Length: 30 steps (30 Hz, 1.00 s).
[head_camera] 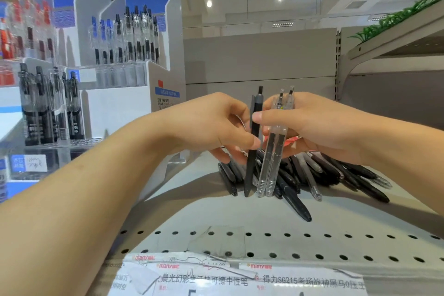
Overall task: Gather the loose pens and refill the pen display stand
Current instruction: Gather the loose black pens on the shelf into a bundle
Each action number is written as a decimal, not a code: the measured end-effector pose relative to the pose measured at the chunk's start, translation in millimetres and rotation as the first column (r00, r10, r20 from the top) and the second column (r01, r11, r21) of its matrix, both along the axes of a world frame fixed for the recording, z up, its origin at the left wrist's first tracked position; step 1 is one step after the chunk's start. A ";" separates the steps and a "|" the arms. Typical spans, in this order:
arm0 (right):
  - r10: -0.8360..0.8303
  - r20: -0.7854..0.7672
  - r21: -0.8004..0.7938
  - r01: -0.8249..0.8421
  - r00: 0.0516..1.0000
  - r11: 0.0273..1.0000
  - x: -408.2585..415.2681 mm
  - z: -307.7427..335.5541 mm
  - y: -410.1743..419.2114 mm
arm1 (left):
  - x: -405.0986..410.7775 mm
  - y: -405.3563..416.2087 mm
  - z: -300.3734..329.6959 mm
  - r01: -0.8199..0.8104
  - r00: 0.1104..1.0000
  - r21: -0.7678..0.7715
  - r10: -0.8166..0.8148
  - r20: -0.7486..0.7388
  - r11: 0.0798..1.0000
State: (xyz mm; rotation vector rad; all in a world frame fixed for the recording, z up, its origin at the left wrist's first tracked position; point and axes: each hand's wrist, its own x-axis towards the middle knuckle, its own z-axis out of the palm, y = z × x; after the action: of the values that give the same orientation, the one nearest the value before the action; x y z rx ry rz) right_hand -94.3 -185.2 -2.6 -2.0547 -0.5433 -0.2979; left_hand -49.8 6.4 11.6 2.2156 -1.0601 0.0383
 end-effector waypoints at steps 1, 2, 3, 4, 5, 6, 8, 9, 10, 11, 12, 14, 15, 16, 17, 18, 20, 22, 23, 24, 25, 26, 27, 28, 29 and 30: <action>0.017 0.016 -0.012 -0.016 1.000 1.000 -0.9 -0.5 1.5 | 0.3 -2.4 -0.3 0.002 1.000 0.017 -0.002 0.018 1.000; 0.016 0.036 -0.024 -0.016 0.999 1.000 -1.8 -1.3 3.0 | 0.3 -3.9 -0.4 0.012 1.000 0.028 -0.012 0.028 1.000; 0.007 0.059 -0.035 -0.005 0.998 0.999 -1.5 -2.1 4.0 | 0.2 -4.1 0.0 0.021 1.000 0.036 -0.022 0.020 0.999; -0.015 0.075 -0.037 0.018 0.997 0.999 -1.0 -2.5 4.6 | 1.0 -2.4 1.0 0.016 1.000 0.038 -0.016 -0.003 0.999; -0.042 0.087 -0.025 0.044 0.995 0.999 0.1 -2.7 4.8 | 3.4 -0.3 1.9 -0.017 0.999 0.039 0.018 -0.028 0.999; -0.070 0.092 -0.002 0.071 0.993 0.997 0.7 -2.4 4.7 | 7.0 1.9 2.4 -0.081 0.996 0.051 0.083 -0.037 0.995; -0.106 0.090 0.037 0.103 0.990 0.994 1.8 -2.3 4.1 | 18.6 4.4 -0.9 -0.261 0.965 0.142 0.257 0.045 0.955; -0.114 0.083 0.044 0.111 0.990 0.993 2.4 -2.6 3.9 | 24.5 4.0 -4.6 -0.336 0.941 0.211 0.320 0.108 0.918; -0.120 0.072 0.051 0.116 0.990 0.992 2.5 -3.0 3.7 | 29.6 2.4 -9.6 -0.388 0.921 0.277 0.358 0.153 0.879; -0.118 0.062 0.061 0.115 0.991 0.992 2.7 -3.3 3.8 | 33.5 -0.5 -15.2 -0.421 0.907 0.337 0.382 0.176 0.842; -0.116 0.054 0.067 0.112 0.992 0.991 2.8 -3.5 4.2 | 37.2 -3.6 -20.3 -0.441 0.897 0.388 0.399 0.189 0.809; -0.099 0.045 0.079 0.096 0.994 0.992 2.8 -3.5 4.8 | 42.4 -11.1 -27.4 -0.456 0.888 0.470 0.418 0.189 0.756; -0.083 0.039 0.089 0.079 0.996 0.993 3.1 -3.7 4.9 | 44.5 -14.5 -29.4 -0.454 0.887 0.500 0.428 0.174 0.738; -0.065 0.030 0.100 0.062 0.997 0.993 3.0 -3.9 5.0 | 46.4 -17.1 -30.1 -0.453 0.884 0.520 0.439 0.160 0.724; -0.048 0.025 0.109 0.045 0.999 0.993 3.0 -4.2 5.4 | 47.9 -18.6 -29.7 -0.458 0.879 0.534 0.450 0.155 0.711; -0.036 0.022 0.114 0.034 0.999 0.993 2.7 -4.4 5.7 | 48.6 -19.0 -28.8 -0.469 0.872 0.541 0.462 0.160 0.698; -0.027 0.029 0.121 0.024 0.999 0.992 2.6 -4.9 6.4 | 49.4 -18.0 -28.3 -0.485 0.865 0.532 0.472 0.172 0.694; -0.036 0.040 0.137 0.030 0.999 0.990 3.1 -5.2 6.3 | 48.8 -16.3 -27.6 -0.502 0.858 0.488 0.480 0.182 0.714; -0.043 0.042 0.147 0.037 0.998 0.988 3.6 -5.4 6.0 | 47.9 -15.0 -25.6 -0.516 0.853 0.459 0.483 0.199 0.723; -0.051 0.042 0.154 0.044 0.998 0.987 4.2 -5.5 5.8 | 48.3 -13.1 -22.5 -0.533 0.846 0.421 0.484 0.225 0.734; -0.057 0.039 0.157 0.050 0.998 0.986 4.6 -5.6 5.8 | 47.2 -10.8 -18.8 -0.546 0.838 0.367 0.485 0.250 0.754; -0.061 0.036 0.159 0.054 0.997 0.986 4.9 -5.6 5.7 | 45.2 -8.6 -14.2 -0.546 0.836 0.289 0.485 0.258 0.787; -0.063 0.031 0.159 0.057 0.998 0.986 5.4 -5.7 6.0 | 43.6 -6.9 -9.9 -0.512 0.855 0.181 0.476 0.206 0.840; -0.062 0.022 0.159 0.058 0.998 0.986 6.1 -6.1 5.8 | 40.0 -5.5 -6.5 -0.441 0.896 0.053 0.436 0.084 0.896; -0.061 0.011 0.161 0.059 0.998 0.985 6.8 -6.3 5.7 | 33.4 -4.4 -4.1 -0.361 0.932 -0.077 0.355 -0.074 0.930; -0.058 0.002 0.167 0.057 0.998 0.984 7.6 -6.5 5.0 | 25.3 -4.0 -2.3 -0.286 0.948 -0.181 0.250 -0.198 0.941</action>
State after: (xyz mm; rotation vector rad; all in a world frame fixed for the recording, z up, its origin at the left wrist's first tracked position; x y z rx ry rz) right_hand -86.7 -180.2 -9.1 -1.9100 -0.4481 -0.3721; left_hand -24.5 2.4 9.3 2.1143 -0.6235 0.0720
